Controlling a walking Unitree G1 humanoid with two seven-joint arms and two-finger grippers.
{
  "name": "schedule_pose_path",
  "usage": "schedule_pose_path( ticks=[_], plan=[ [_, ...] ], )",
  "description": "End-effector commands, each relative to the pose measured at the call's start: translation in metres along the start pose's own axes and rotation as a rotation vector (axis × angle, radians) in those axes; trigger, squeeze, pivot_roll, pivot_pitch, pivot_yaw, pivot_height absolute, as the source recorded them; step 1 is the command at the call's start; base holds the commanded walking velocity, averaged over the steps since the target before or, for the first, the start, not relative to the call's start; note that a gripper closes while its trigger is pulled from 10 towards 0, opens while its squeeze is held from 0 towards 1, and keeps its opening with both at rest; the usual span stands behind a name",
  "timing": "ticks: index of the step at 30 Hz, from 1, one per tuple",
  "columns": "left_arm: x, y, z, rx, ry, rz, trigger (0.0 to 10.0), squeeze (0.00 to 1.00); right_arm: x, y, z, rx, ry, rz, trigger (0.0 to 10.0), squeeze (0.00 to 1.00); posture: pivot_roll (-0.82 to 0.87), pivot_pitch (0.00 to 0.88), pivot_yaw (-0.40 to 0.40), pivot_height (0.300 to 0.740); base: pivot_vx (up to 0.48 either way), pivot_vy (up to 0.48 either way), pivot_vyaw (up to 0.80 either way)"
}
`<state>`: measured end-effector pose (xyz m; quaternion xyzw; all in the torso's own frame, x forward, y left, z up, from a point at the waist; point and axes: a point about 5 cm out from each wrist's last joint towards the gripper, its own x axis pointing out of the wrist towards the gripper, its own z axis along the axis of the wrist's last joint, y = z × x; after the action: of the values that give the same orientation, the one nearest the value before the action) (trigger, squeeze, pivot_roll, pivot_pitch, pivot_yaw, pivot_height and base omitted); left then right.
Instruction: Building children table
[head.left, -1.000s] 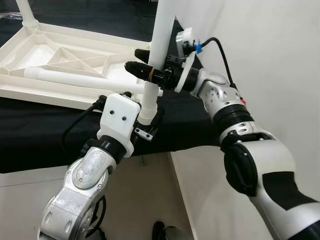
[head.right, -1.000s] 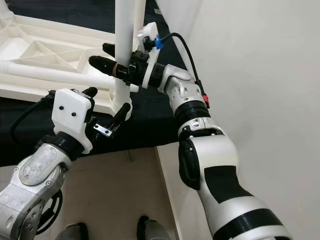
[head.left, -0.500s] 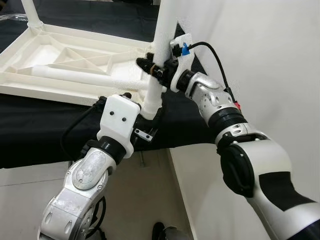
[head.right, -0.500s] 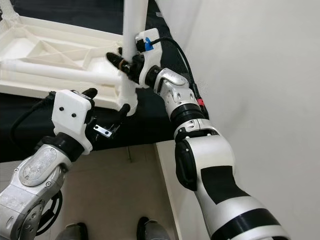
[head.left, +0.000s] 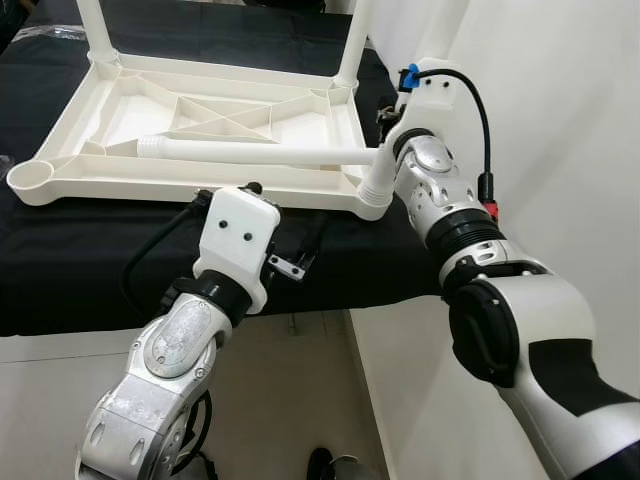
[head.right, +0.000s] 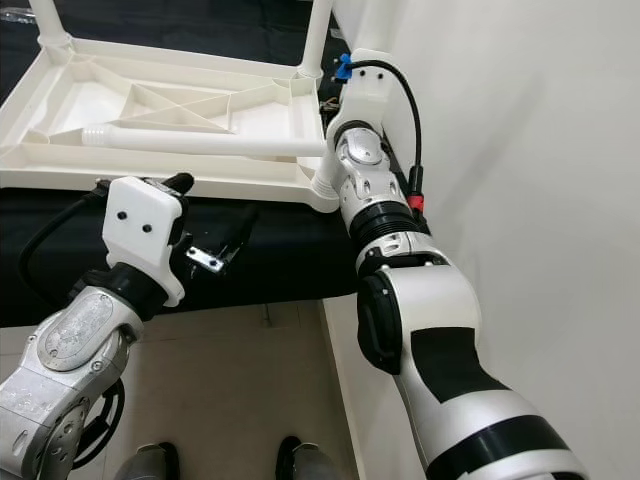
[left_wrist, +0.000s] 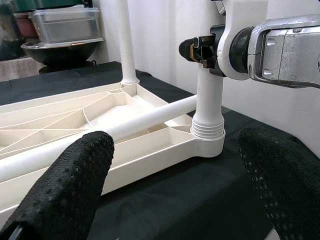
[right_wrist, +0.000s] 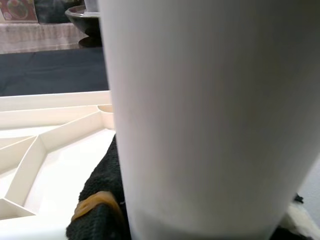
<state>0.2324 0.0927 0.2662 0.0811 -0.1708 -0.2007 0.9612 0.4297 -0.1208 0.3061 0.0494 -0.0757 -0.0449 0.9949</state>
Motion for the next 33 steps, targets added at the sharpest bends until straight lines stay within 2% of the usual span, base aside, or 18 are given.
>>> schedule_pose_path(
  ticks=[1,2,4,5,6,8,10,15,17,19,20,21,22,25,26,28,29,33],
  plan=[
    [0.001,-0.002,-0.002,0.005,0.008,-0.009,10.0,0.00,-0.002,0.001,-0.018,-0.006,0.108,-0.001,0.2,0.00,0.08,0.177,-0.172,0.740,0.000,0.000,0.00],
    [0.001,-0.002,-0.002,0.006,0.010,-0.009,10.0,0.00,-0.002,0.011,-0.011,0.016,0.074,0.064,10.0,0.00,0.08,0.180,-0.172,0.740,0.000,0.000,0.00],
    [0.001,-0.002,-0.002,0.006,0.010,-0.009,10.0,0.00,-0.002,0.011,-0.011,0.016,0.074,0.064,10.0,0.00,0.08,0.180,-0.172,0.740,0.000,0.000,0.00],
    [0.000,-0.001,-0.003,0.007,0.011,-0.009,10.0,0.00,-0.002,0.017,-0.005,0.023,0.049,0.095,10.0,1.00,0.08,0.181,-0.172,0.740,0.000,0.000,0.00],
    [0.000,-0.001,-0.003,0.007,0.011,-0.009,10.0,0.00,-0.002,0.017,-0.005,0.023,0.049,0.095,10.0,1.00,0.08,0.181,-0.172,0.740,0.000,0.000,0.00],
    [0.000,-0.001,-0.003,0.008,0.012,-0.007,10.0,0.00,-0.002,0.027,0.008,0.066,-0.015,0.187,10.0,1.00,0.08,0.181,-0.172,0.740,0.000,0.000,0.00],
    [0.001,0.000,-0.003,0.009,0.012,-0.006,10.0,0.00,-0.002,0.028,0.018,0.116,-0.049,0.262,10.0,1.00,0.08,0.182,-0.173,0.740,0.000,0.000,0.00],
    [0.001,0.000,-0.003,0.011,0.012,-0.005,10.0,0.00,-0.003,0.030,0.027,0.198,-0.066,0.399,10.0,1.00,0.08,0.182,-0.172,0.740,0.000,0.000,0.00],
    [0.001,0.000,-0.003,0.014,0.011,-0.004,10.0,0.00,-0.005,0.031,0.035,0.252,-0.089,0.565,10.0,1.00,0.08,0.183,-0.173,0.740,0.000,0.000,0.00],
    [0.001,0.000,-0.003,0.014,0.011,-0.004,10.0,0.00,-0.005,0.031,0.035,0.252,-0.089,0.565,10.0,1.00,0.08,0.183,-0.173,0.740,0.000,0.000,0.00],
    [0.001,0.001,-0.002,0.014,0.010,-0.003,10.0,0.00,-0.009,0.031,0.040,0.243,-0.118,0.731,10.0,1.00,0.08,0.183,-0.171,0.740,0.000,0.000,0.00],
    [0.001,0.001,-0.002,0.013,0.009,-0.004,10.0,0.00,-0.011,0.032,0.042,0.246,-0.126,0.800,10.0,1.00,0.08,0.183,-0.171,0.740,0.000,0.000,0.00],
    [0.001,0.001,-0.002,0.013,0.009,-0.004,10.0,0.00,-0.011,0.032,0.042,0.246,-0.126,0.800,10.0,1.00,0.08,0.183,-0.171,0.740,0.000,0.000,0.00],
    [0.001,-0.001,-0.001,0.004,0.005,-0.015,10.0,0.00,-0.018,0.034,0.040,0.264,-0.114,0.986,10.0,1.00,0.08,0.184,-0.171,0.740,0.000,0.000,0.00],
    [0.001,-0.001,-0.001,0.004,0.005,-0.015,10.0,0.00,-0.018,0.034,0.040,0.264,-0.114,0.986,10.0,1.00,0.08,0.184,-0.171,0.740,0.000,0.000,0.00],
    [0.001,-0.001,0.000,0.002,0.004,-0.018,10.0,0.00,-0.025,0.037,0.033,0.229,-0.095,1.120,10.0,1.00,0.08,0.185,-0.172,0.740,0.000,0.000,0.00],
    [0.001,-0.001,0.000,0.002,0.004,-0.018,10.0,0.00,-0.025,0.037,0.033,0.229,-0.095,1.120,10.0,1.00,0.08,0.185,-0.172,0.740,0.000,0.000,0.00],
    [0.001,-0.001,-0.001,0.003,0.006,-0.015,10.0,0.00,-0.033,0.041,0.024,0.185,-0.083,1.275,10.0,1.00,0.08,0.188,-0.172,0.740,0.000,0.000,0.00]
  ],
)
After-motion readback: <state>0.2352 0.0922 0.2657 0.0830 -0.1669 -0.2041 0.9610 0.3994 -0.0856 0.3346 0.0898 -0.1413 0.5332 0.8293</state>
